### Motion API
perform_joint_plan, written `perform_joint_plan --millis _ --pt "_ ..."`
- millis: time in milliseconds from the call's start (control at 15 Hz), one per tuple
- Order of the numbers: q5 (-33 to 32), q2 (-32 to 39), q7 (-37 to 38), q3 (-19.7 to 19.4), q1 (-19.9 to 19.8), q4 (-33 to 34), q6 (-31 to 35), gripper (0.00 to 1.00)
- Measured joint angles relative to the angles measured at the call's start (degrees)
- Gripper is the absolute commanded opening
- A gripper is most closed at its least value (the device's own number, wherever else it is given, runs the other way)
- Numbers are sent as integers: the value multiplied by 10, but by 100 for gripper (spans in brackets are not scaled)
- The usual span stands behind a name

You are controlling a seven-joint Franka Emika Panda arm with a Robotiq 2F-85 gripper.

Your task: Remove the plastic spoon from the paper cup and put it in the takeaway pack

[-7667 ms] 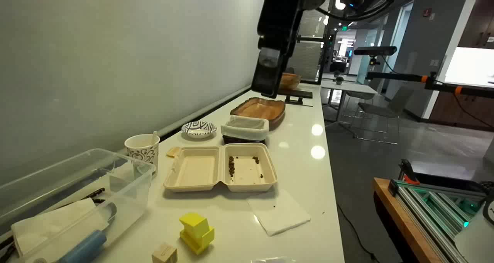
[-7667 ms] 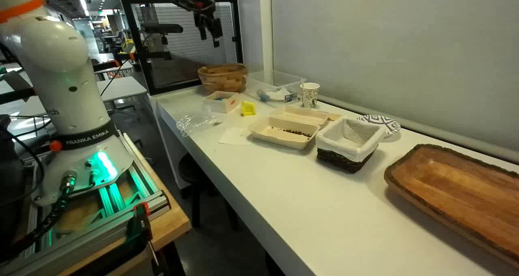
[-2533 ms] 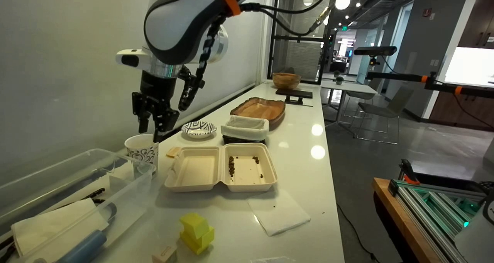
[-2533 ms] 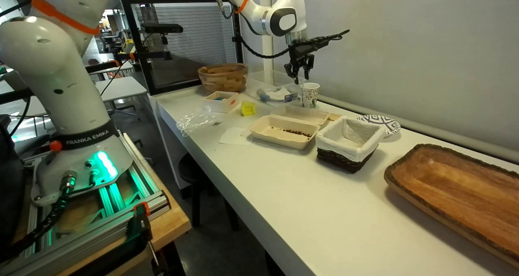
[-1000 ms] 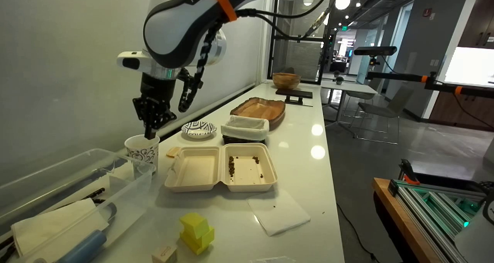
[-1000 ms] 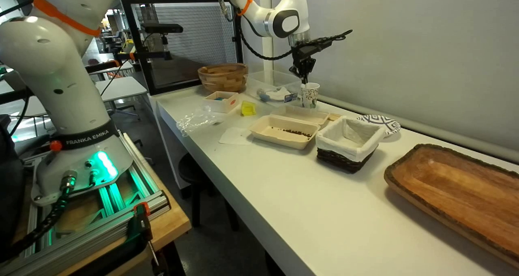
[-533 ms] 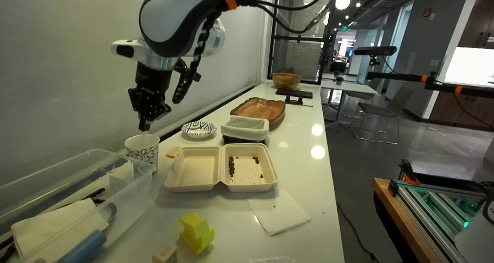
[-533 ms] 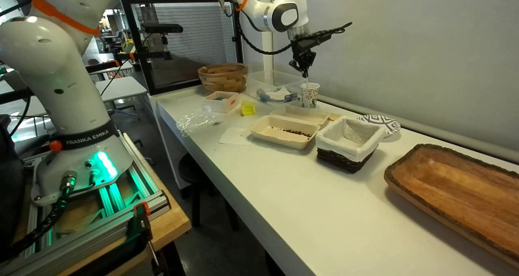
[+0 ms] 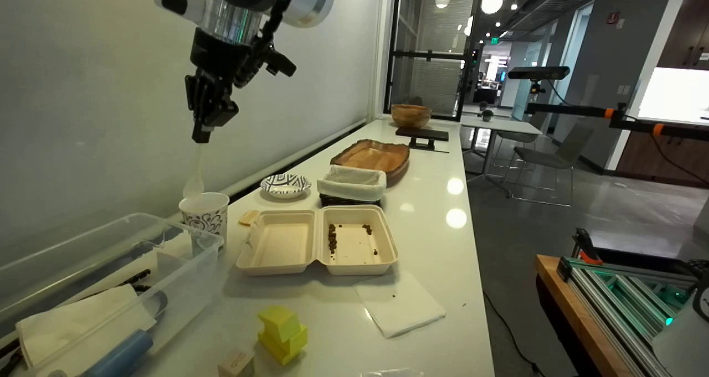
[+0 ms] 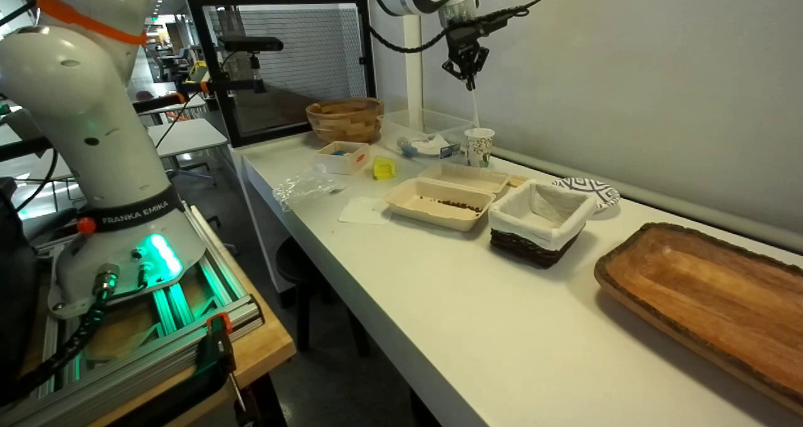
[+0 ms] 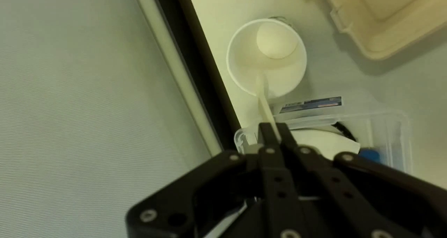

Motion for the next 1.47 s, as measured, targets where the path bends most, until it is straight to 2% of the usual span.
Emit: perform_joint_plan --millis 267,600,733,933,1200,1467 --pt "63 -77 35 0 -15 -65 -32 1" --pt "133 -181 109 -20 -21 -190 -41 1" --pt "141 -224 158 -33 -17 -242 -41 1" --pt "122 -284 252 -55 -4 -316 -12 1" --pt "26 -329 392 -72 10 -397 90 4" --pt "14 -335 413 -75 14 -411 105 1"
